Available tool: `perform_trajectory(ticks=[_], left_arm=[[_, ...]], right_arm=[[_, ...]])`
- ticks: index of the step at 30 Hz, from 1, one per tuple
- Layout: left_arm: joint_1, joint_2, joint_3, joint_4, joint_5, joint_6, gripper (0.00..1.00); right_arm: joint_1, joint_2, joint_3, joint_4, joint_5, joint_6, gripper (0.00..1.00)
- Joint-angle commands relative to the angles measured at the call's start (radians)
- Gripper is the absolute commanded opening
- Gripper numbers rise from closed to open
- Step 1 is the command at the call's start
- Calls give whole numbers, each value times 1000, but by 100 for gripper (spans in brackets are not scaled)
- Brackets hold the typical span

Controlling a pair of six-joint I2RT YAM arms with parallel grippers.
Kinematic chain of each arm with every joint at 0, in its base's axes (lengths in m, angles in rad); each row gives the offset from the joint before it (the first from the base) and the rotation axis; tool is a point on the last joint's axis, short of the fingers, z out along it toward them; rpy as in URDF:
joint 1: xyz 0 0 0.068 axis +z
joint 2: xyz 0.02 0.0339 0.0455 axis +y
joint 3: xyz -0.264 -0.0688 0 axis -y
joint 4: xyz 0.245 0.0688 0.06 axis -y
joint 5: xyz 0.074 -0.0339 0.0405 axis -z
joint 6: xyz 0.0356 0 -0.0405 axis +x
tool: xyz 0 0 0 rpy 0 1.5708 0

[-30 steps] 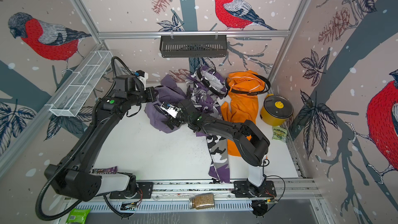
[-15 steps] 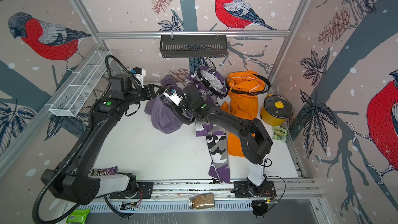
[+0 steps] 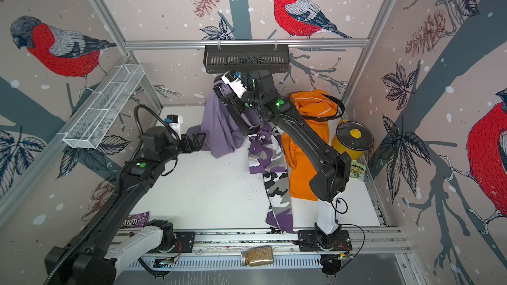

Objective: Remove the belt from the trousers
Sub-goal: Adjust the trousers at the center of the board.

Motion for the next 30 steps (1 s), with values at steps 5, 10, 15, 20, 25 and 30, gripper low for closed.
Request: perform_trajectory(ticks=[5, 10, 15, 20, 25, 30], left_arm=[[-15, 0, -166, 401, 98, -92, 100], [-162, 66, -207, 541, 31, -98, 100], [-214, 231, -201, 596, -201, -154, 100], [-209, 437, -187, 800, -281, -231, 100], [-209, 548, -103, 983, -154, -218, 78], [-200, 397, -33, 827, -262, -109, 0]], right_arm=[[1, -1, 152, -5, -47, 29, 0], [1, -22, 168, 24, -42, 52, 0], [5, -46, 169, 44, -42, 68, 0], [20, -95, 131, 68, -52, 84, 0], [21, -146, 63, 112, -52, 90, 0], [13, -173, 78, 105, -58, 84, 0]])
